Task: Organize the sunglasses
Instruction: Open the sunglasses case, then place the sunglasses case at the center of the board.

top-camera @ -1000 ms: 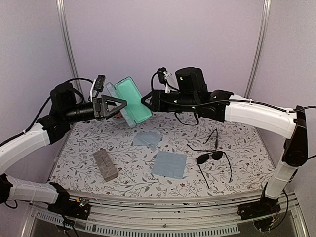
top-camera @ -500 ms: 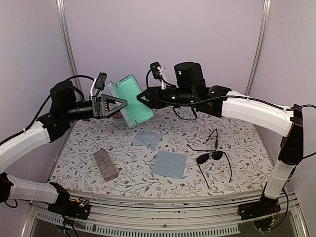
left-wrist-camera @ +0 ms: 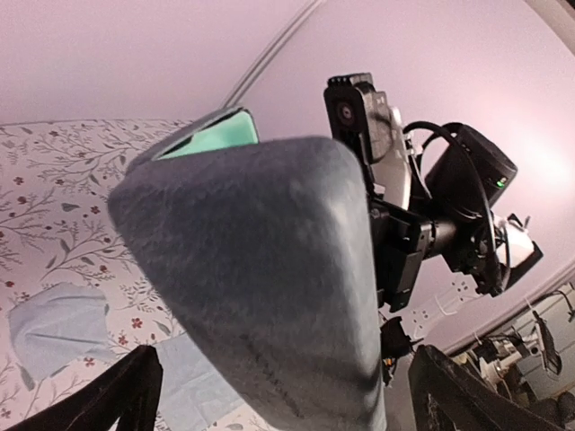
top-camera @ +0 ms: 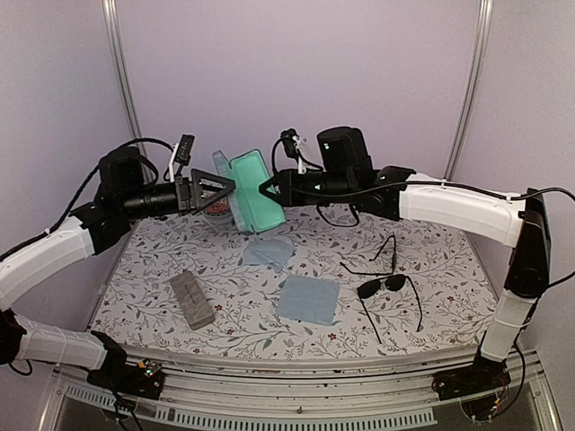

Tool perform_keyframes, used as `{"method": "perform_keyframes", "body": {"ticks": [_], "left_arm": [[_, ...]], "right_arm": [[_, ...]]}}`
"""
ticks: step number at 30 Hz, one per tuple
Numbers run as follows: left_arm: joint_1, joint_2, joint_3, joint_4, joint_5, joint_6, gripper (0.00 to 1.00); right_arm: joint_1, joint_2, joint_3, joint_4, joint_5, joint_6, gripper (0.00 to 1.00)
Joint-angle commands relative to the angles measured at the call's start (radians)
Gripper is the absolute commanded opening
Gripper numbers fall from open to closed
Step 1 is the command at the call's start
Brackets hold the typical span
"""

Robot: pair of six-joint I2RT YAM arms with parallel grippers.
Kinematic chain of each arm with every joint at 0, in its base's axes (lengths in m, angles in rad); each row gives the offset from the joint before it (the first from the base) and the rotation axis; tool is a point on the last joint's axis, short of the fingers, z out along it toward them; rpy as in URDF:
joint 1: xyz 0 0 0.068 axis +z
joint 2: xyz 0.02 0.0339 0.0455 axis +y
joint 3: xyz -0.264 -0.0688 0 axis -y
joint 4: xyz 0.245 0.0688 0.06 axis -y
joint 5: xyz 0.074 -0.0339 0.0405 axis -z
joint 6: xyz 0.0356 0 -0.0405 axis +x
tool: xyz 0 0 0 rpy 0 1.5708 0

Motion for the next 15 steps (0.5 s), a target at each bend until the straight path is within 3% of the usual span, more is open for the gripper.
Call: {"method": "perform_keyframes", "body": {"ticks": [1, 8, 15], "left_arm": [[0.029, 0.014, 0.015, -0.064, -0.18, 0.085, 0.98], [0.055, -0.025, -0.022, -0.081, -0.343, 0.163, 0.98], [0.056, -0.008, -0.055, -0.096, -0.354, 0.202, 0.96]], "right_arm": [[-0.033, 0.026, -0.031, 0.006, 0.178, 0.192, 0.13], [-0.112, 0.065, -0.135, -0.018, 0.414, 0.44, 0.14], [-0.186, 0.195, -0.13, -0.06, 0.48, 0.613, 0.14]]}}
